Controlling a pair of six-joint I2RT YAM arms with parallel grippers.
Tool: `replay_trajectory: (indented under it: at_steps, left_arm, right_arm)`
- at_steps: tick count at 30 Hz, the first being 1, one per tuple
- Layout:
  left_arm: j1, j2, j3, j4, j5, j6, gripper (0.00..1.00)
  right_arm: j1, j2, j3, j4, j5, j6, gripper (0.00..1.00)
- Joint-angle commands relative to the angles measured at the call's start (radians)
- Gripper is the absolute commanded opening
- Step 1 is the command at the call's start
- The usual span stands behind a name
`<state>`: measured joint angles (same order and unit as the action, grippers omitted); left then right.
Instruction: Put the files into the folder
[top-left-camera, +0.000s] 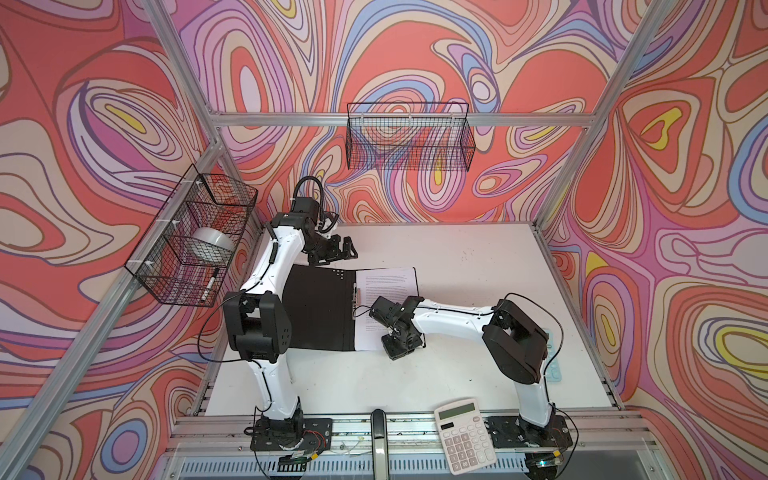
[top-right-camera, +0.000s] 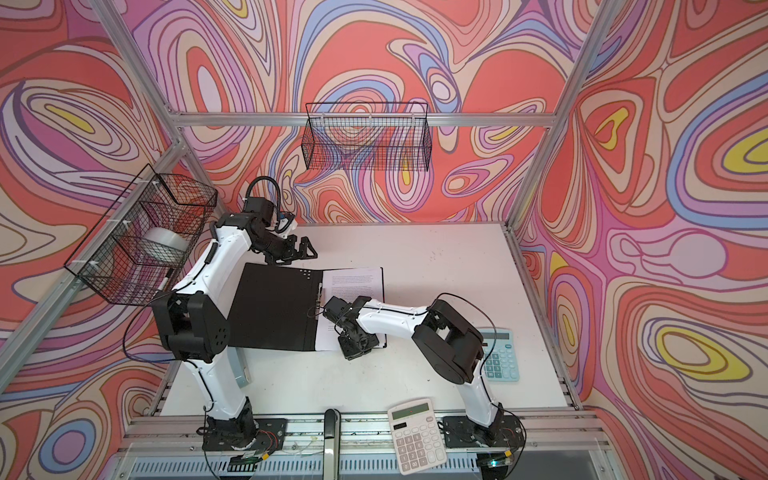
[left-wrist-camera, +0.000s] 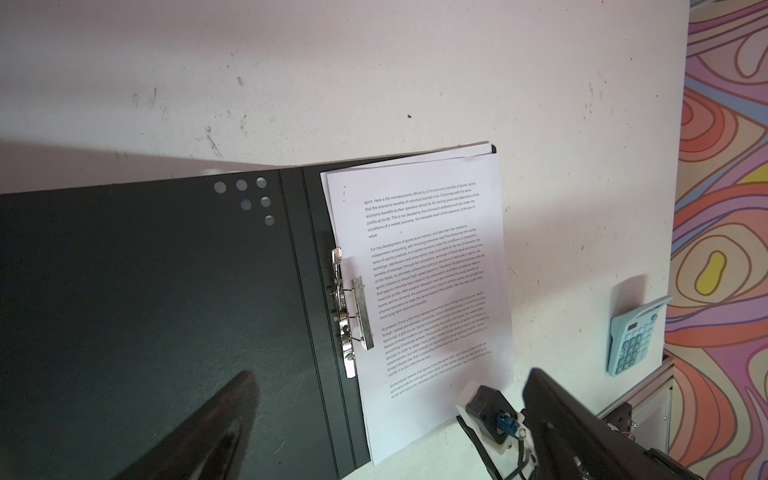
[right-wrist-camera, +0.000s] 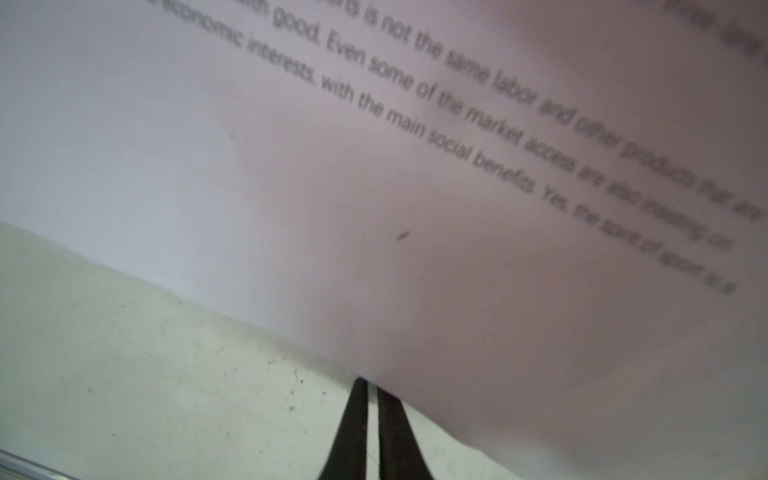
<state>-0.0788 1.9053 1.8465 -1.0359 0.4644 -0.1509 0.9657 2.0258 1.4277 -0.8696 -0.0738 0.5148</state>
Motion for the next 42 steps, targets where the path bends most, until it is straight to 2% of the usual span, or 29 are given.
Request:
replay_trajectory:
  at_steps: [1, 8, 11, 17, 21, 25, 29, 33, 38, 42]
  left_arm:
    - [0.001, -0.033, -0.01, 0.0, 0.009, -0.006, 1.0]
    - [0.0, -0.04, -0.017, 0.002, 0.008, -0.004, 1.0]
    - [0.001, -0.041, -0.017, -0.001, 0.015, -0.003, 1.0]
    - [0.001, -0.053, -0.012, -0.017, 0.008, 0.018, 1.0]
    - [0.007, -0.096, -0.001, -0.038, -0.056, 0.072, 1.0]
    - [0.031, -0.161, -0.045, -0.021, -0.127, 0.111, 1.0]
    - [0.042, -0.209, -0.113, -0.026, -0.161, 0.155, 1.0]
    - [0.046, -0.264, -0.2, -0.007, -0.252, 0.212, 1.0]
    - [0.058, -0.339, -0.316, 0.041, -0.347, 0.247, 1.0]
    - [0.066, -0.364, -0.395, 0.058, -0.378, 0.265, 1.0]
  right_arm:
    - [0.008, 0.034, 0.022, 0.0, 0.031, -0.008, 0.08]
    - [0.007, 0.042, 0.045, -0.014, 0.039, -0.016, 0.09]
    - [0.007, 0.04, 0.051, -0.019, 0.008, -0.019, 0.09]
    - [0.007, -0.029, 0.044, -0.045, -0.024, -0.033, 0.11]
    - [0.003, -0.092, 0.125, -0.108, -0.007, -0.062, 0.13]
    - [-0.077, -0.101, 0.252, -0.134, 0.004, -0.097, 0.14]
    - [-0.185, -0.031, 0.365, -0.097, 0.013, -0.147, 0.14]
    - [-0.3, 0.091, 0.51, -0.03, -0.011, -0.177, 0.14]
    - [-0.354, 0.28, 0.722, 0.04, -0.026, -0.22, 0.14]
    - [-0.377, 0.419, 0.859, 0.124, -0.043, -0.223, 0.14]
